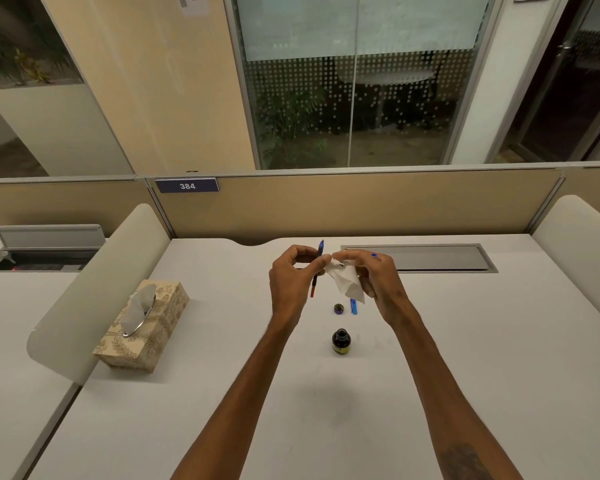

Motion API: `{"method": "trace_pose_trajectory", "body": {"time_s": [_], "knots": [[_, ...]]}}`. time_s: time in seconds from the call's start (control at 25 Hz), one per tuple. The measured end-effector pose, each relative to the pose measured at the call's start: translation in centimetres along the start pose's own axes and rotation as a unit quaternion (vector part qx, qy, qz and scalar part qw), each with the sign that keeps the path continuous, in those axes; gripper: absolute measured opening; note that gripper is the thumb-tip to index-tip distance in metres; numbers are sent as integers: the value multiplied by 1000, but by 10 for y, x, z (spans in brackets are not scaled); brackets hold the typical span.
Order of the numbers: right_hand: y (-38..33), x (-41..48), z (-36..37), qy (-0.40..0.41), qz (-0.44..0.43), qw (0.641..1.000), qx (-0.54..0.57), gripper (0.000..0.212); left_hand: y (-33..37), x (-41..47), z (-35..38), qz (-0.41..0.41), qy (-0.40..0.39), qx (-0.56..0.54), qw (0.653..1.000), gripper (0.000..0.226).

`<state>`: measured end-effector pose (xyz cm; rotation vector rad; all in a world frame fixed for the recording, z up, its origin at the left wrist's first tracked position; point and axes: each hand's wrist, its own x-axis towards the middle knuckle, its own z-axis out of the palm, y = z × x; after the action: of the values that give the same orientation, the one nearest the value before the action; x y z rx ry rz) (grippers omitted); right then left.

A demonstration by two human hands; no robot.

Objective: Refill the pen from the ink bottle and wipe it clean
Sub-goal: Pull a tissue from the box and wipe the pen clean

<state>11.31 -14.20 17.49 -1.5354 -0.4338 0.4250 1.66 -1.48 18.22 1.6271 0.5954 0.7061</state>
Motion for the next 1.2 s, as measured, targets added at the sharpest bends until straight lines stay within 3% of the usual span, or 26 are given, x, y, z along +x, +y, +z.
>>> {"method": "trace_pose_trajectory", "body": {"time_s": [0.28,0.48,0.64,0.76,1.0,1.2], "knots": [[-1,3,-5,-33,14,997,66,18,-1,0,-3,0,-17,2,1000,25],[3,7,-7,-3,39,996,76,39,2,-2,-1,9,-34,13,999,29],[2,5,-2,65,-43,997,5,20,4,-5,5,21,-43,17,999,29],[-1,-1,5,58,-75,995,-3,12,4,-5,9,22,-50,-3,999,27],[-3,-6,4,43,-38,992,110,22,5,-2,9,15,-53,-19,998,26],[0,-5,-2,18,-8,992,122,31,5,3,6,34,-59,-10,998,18]]}}
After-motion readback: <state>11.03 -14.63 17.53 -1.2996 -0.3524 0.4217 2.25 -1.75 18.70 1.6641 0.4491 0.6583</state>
